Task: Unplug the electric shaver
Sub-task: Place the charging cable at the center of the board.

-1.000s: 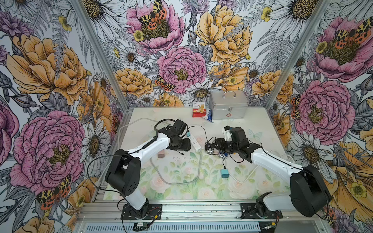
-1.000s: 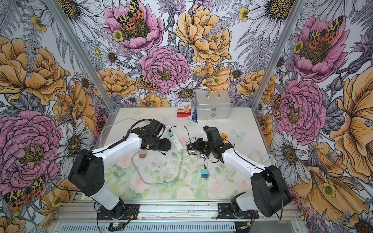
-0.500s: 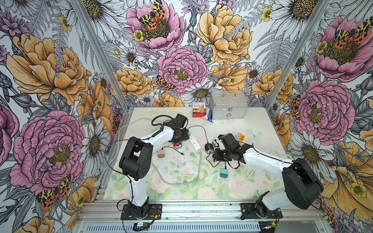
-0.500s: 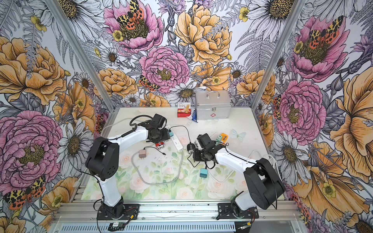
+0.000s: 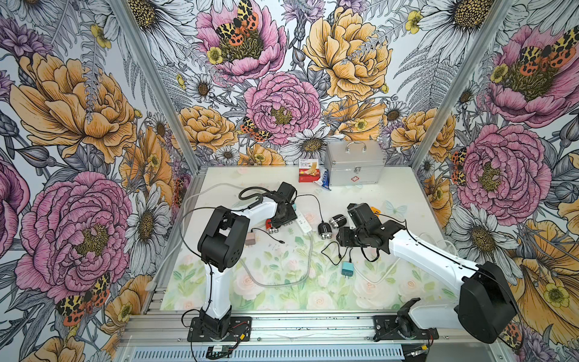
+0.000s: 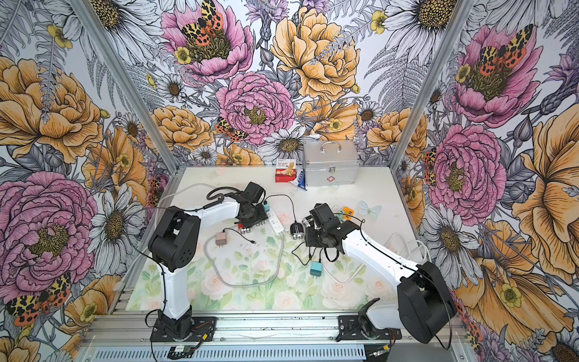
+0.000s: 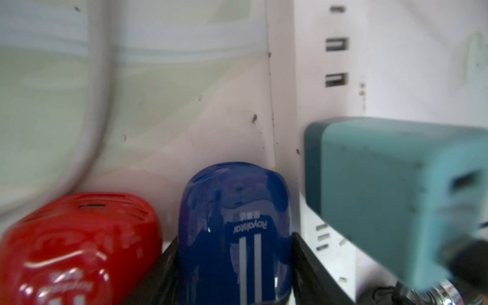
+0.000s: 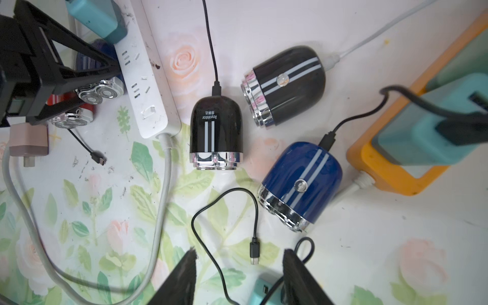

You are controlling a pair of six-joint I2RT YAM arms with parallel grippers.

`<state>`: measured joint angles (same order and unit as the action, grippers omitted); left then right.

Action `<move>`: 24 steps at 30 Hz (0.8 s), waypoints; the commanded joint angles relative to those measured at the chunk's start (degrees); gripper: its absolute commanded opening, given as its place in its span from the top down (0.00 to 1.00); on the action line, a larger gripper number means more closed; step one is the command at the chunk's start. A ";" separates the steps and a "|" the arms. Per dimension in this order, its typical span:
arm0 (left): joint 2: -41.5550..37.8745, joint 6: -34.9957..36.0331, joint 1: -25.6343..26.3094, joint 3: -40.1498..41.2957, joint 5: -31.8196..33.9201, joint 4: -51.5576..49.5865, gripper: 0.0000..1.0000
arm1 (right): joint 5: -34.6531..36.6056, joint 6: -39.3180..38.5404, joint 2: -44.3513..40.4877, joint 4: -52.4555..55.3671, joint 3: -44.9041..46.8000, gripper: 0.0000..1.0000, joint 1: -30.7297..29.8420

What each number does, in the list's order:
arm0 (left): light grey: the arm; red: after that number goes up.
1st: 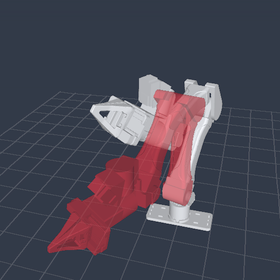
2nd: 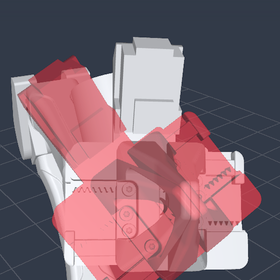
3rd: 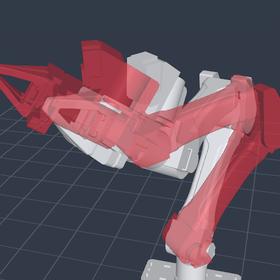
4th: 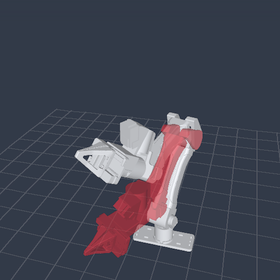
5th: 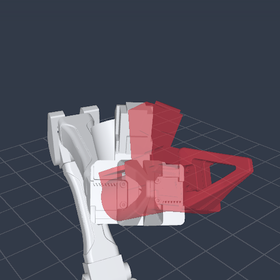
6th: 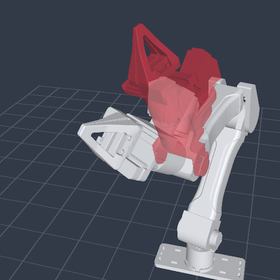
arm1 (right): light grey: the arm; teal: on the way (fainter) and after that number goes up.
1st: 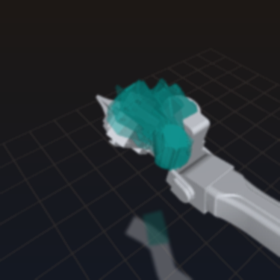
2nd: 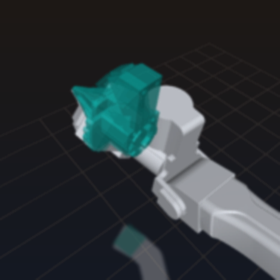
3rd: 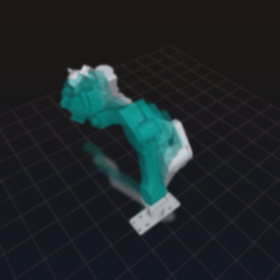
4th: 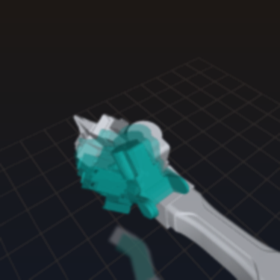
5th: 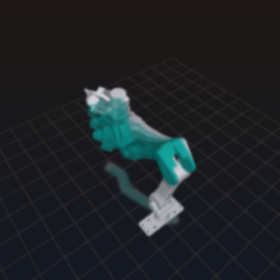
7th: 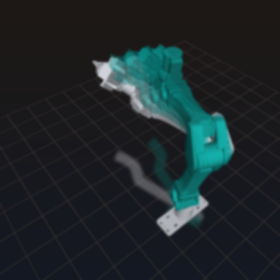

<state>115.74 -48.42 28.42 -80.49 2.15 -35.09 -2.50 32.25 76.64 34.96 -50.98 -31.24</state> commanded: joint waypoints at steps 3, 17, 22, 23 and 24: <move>0.64 -2.81 0.16 0.32 1.95 0.90 0.58 | 2.36 -1.59 -0.66 6.04 -1.29 0.43 -1.65; -7.60 4.64 3.23 5.52 7.83 0.62 0.12 | 3.92 5.65 -2.35 10.39 0.76 0.38 -3.91; -13.93 7.46 5.15 7.77 9.45 0.11 0.11 | 2.81 8.41 -3.51 10.40 2.88 0.38 -4.94; -14.95 7.98 5.81 8.09 11.57 -0.13 0.11 | 2.52 9.16 -3.42 10.31 3.53 0.38 -5.29; -15.93 8.53 6.33 8.43 12.04 -0.24 0.11 | 2.39 9.72 -3.07 10.31 4.10 0.38 -5.72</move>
<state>104.33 -43.00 33.54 -73.01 9.87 -34.98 0.36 38.98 74.22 44.80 -48.31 -35.92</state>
